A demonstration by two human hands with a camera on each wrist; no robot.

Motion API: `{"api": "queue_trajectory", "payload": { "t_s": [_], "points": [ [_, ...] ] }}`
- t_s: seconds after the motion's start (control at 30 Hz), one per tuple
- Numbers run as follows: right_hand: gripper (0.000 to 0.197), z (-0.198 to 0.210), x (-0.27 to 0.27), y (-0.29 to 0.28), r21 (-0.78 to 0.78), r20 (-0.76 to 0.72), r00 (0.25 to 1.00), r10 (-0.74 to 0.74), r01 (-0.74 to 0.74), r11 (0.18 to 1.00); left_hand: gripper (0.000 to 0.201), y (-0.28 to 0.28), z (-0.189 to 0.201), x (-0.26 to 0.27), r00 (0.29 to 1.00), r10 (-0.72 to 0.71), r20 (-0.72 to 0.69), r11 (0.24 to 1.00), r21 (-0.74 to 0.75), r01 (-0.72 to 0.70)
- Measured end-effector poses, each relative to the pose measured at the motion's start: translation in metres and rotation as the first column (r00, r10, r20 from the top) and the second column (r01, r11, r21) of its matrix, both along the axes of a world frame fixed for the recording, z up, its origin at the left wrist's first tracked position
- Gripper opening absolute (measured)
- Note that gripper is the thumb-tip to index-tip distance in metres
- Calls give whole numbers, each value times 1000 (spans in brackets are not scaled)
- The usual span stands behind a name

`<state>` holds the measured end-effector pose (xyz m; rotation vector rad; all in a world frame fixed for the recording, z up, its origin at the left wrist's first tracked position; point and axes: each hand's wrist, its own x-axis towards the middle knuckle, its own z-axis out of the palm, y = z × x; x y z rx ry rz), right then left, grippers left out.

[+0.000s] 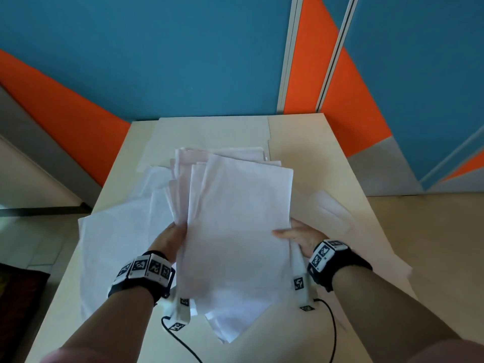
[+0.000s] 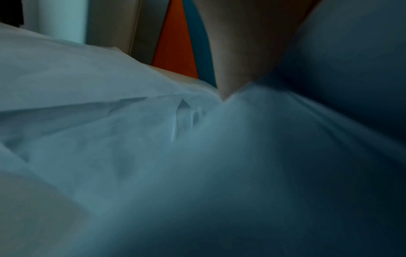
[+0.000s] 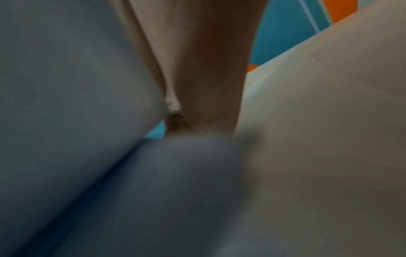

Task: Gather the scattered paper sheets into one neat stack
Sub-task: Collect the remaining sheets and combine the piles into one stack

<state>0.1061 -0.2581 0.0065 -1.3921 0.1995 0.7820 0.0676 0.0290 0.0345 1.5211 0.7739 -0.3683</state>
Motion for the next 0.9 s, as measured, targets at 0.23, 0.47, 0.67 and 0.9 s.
{"api": "queue_trajectory", "payload": {
  "t_s": [0.23, 0.47, 0.67, 0.9],
  "points": [
    [48, -8, -3, 22, -59, 46, 999, 18, -16, 998, 79, 11, -7, -8, 999, -22, -47, 999, -46, 20],
    [38, -14, 13, -4, -613, 337, 939, 64, 168, 772, 36, 26, -26, -1, 1000, -21, 19, 987, 160, 18],
    [82, -17, 30, -60, -947, 141, 979, 145, 91, 309, 34, 34, -26, -5, 999, 27, 33, 986, 162, -32],
    [79, -9, 43, -64, -960, -48, 985, 168, -92, 264, 37, 36, -26, -5, 998, 64, 28, 977, 202, -68]
  ]
}}
